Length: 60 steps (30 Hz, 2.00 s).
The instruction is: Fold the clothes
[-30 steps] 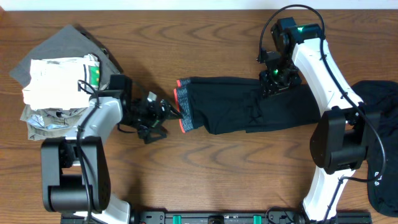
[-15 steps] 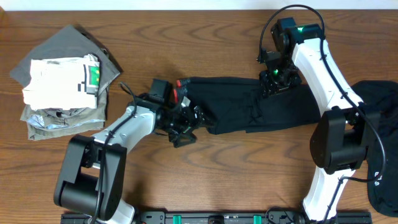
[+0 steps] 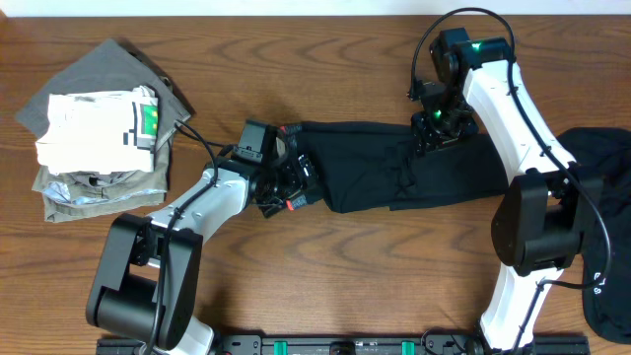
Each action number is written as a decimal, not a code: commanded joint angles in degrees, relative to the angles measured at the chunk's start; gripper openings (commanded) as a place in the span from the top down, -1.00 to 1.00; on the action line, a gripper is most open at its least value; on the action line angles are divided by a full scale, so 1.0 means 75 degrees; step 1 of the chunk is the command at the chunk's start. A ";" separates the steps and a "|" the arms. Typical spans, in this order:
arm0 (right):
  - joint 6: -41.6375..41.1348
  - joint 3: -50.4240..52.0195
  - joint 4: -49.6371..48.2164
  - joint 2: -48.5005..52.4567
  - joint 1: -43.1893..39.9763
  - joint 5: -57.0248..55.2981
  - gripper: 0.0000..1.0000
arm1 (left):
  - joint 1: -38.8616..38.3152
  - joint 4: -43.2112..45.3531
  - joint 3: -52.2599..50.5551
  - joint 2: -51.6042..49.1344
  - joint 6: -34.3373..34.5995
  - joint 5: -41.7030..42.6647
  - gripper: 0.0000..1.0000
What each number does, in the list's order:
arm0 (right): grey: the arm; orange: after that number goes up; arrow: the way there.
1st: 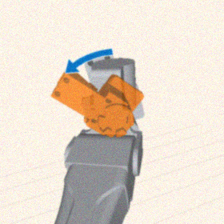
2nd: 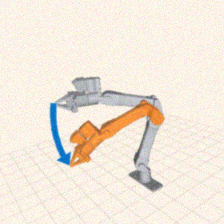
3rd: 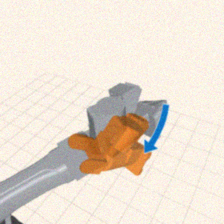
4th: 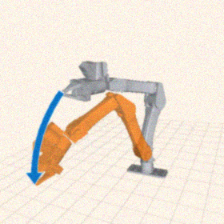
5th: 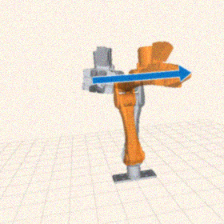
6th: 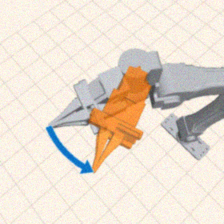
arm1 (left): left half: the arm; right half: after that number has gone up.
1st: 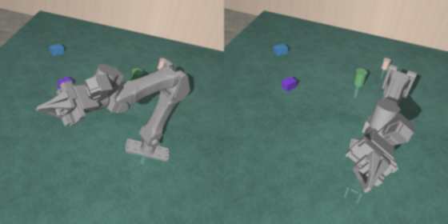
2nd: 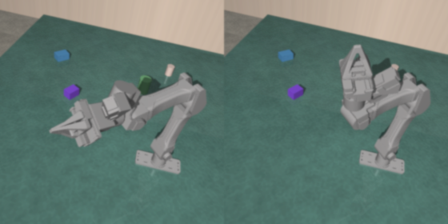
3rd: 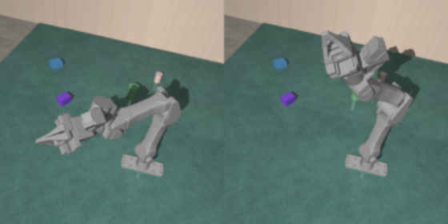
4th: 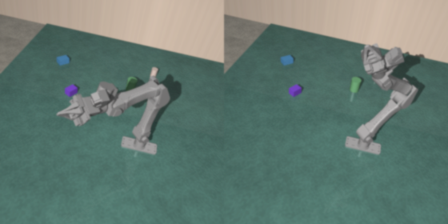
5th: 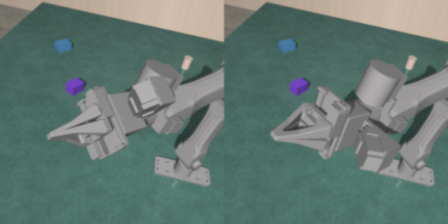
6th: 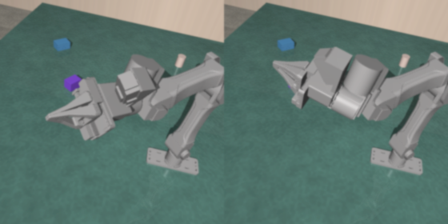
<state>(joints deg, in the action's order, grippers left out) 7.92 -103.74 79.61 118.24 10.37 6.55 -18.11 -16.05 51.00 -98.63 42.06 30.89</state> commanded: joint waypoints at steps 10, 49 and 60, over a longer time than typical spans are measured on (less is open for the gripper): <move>-0.0079 -0.0006 0.0073 -0.0029 -0.0096 -0.0044 0.14 | 0.0178 -0.1160 -0.0058 0.0050 0.0274 0.2133 -0.99; -0.0082 -0.0006 0.0134 -0.0029 -0.0096 -0.0044 0.15 | 0.0157 0.1638 -0.0114 0.0038 -0.1495 -0.0676 -0.96; -0.0082 -0.0006 0.0204 -0.0029 -0.0096 -0.0047 0.15 | 0.0157 0.1658 -0.0117 0.0029 -0.2809 -0.3238 -0.96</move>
<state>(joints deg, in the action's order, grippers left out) 7.92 -103.70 81.06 118.21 9.87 6.37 -17.12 -4.03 50.26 -97.84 25.50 12.19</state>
